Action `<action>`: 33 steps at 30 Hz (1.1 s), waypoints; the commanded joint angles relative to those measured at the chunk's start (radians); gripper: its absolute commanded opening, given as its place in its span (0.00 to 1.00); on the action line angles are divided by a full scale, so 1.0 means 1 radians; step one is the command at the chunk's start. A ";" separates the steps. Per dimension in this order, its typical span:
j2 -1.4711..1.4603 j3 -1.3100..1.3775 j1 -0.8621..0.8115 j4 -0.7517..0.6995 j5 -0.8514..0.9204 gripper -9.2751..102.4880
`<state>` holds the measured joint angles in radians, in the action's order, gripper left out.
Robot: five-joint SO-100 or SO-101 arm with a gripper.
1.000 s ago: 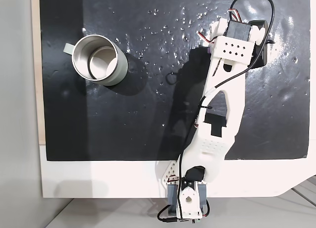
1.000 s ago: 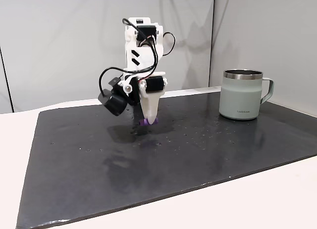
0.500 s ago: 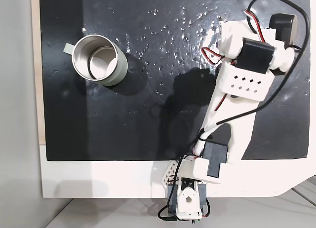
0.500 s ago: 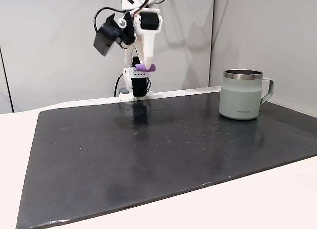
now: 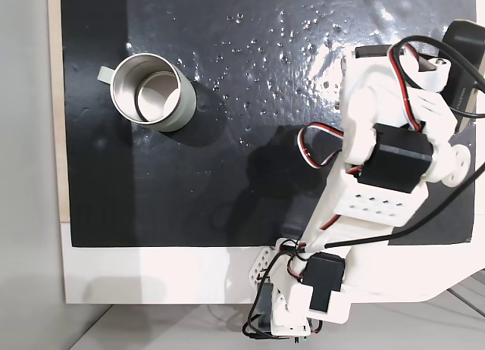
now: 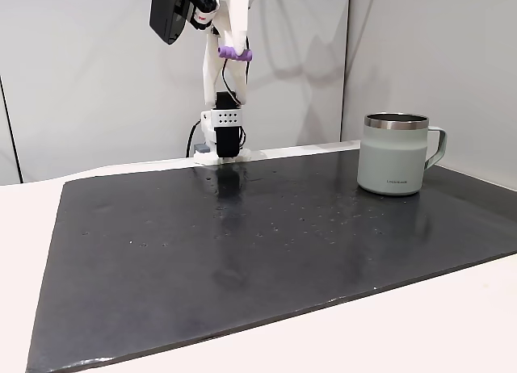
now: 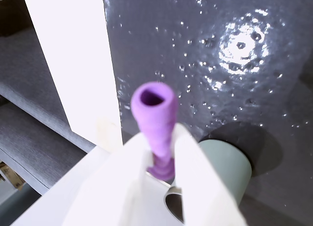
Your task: Grasp a pengrip and put it in the cup.
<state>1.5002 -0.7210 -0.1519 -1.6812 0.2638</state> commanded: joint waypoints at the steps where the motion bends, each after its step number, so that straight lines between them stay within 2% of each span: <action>1: 0.052 0.031 0.069 -0.012 -0.043 0.09; 18: 0.087 0.055 0.529 -0.012 -0.232 0.09; 33: -0.215 0.322 0.749 -0.006 -0.356 0.09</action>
<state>1.2962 -0.4878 0.5630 -1.6828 -0.0782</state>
